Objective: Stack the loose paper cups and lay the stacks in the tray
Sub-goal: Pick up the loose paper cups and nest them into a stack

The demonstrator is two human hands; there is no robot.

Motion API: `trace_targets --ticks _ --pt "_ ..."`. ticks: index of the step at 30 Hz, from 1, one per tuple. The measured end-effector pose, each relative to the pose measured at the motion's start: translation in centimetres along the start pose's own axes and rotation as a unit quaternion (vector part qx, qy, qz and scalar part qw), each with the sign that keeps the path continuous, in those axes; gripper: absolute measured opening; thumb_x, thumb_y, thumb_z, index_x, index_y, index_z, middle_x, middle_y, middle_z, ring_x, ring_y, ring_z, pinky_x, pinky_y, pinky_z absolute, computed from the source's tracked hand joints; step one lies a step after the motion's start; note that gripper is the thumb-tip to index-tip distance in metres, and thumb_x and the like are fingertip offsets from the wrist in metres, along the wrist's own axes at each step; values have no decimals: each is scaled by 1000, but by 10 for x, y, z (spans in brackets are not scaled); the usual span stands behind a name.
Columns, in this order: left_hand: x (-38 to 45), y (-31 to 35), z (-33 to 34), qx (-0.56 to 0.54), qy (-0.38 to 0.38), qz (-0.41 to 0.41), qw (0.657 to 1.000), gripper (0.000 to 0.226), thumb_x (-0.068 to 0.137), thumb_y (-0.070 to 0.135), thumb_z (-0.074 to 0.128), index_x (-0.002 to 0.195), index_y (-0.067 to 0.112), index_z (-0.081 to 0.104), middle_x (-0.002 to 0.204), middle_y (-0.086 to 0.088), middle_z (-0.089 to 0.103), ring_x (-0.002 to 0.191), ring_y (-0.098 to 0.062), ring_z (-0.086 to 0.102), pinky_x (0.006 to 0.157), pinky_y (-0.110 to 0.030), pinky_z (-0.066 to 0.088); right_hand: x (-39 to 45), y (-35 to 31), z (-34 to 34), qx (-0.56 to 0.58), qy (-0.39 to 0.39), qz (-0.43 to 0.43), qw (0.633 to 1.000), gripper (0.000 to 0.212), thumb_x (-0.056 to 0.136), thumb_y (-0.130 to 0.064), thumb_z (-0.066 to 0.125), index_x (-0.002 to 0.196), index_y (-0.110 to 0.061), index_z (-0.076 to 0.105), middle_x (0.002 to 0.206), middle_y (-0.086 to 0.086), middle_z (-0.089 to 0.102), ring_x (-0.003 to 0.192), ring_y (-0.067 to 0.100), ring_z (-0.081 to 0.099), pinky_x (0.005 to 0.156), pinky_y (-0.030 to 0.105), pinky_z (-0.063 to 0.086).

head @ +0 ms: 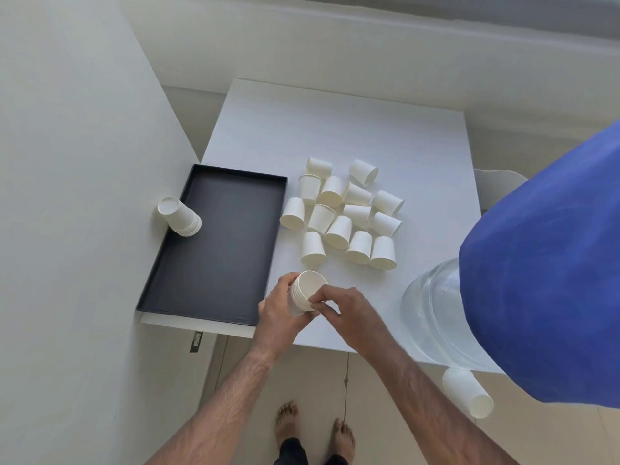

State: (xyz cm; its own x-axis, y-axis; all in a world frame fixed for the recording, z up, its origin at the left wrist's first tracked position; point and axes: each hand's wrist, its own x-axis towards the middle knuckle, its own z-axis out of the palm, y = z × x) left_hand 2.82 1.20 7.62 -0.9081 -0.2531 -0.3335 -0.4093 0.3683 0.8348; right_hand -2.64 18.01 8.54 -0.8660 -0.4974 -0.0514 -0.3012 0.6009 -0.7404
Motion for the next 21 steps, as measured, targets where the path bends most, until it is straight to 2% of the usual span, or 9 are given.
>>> trace_targets --ticks 3,6,9,13,16,18,21 --pt "1 -5 1 0 -12 -4 1000 69 83 39 91 139 38 51 124 27 64 121 -14 65 112 -56 49 -1 5 2 39 -9 32 999 7 96 -22 74 102 -23 77 102 -16 78 92 7 70 84 23 52" --pt "3 -10 2 -4 -16 -21 1000 73 83 35 91 142 41 48 129 21 65 129 -23 59 110 -55 51 2 7 2 119 46 57 990 6 95 -25 75 100 -29 75 106 -17 74 103 9 67 81 16 48" --pt "5 -14 3 -2 -4 -27 1000 78 81 31 94 143 41 47 132 20 64 134 -20 54 111 -52 51 13 18 0 193 112 150 963 6 97 -24 71 96 -30 72 100 -16 74 94 7 68 73 15 47" --pt "9 -20 4 -8 6 -29 1000 78 81 29 95 142 40 47 130 20 65 130 -15 55 108 -47 52 32 41 6 263 116 266 920 4 97 -23 71 96 -22 74 94 -8 78 83 -2 68 78 21 49" --pt "11 -23 2 -3 10 -28 1000 78 81 28 95 142 39 47 132 21 63 131 -16 54 108 -45 51 44 55 17 328 91 328 881 8 96 -24 70 104 -21 72 100 -2 81 98 12 73 79 30 54" --pt "13 -26 1 0 16 -28 999 78 81 28 95 142 39 47 129 28 62 128 -12 55 106 -40 51 53 62 27 374 68 363 851 16 97 -26 70 112 -19 70 106 -2 81 110 20 72 81 32 58" --pt "14 -29 -2 4 22 -29 999 78 80 28 95 139 43 45 125 36 61 124 -6 55 101 -34 49 69 66 48 435 51 407 801 24 100 -28 69 117 -11 68 115 8 78 118 27 70 88 39 60"
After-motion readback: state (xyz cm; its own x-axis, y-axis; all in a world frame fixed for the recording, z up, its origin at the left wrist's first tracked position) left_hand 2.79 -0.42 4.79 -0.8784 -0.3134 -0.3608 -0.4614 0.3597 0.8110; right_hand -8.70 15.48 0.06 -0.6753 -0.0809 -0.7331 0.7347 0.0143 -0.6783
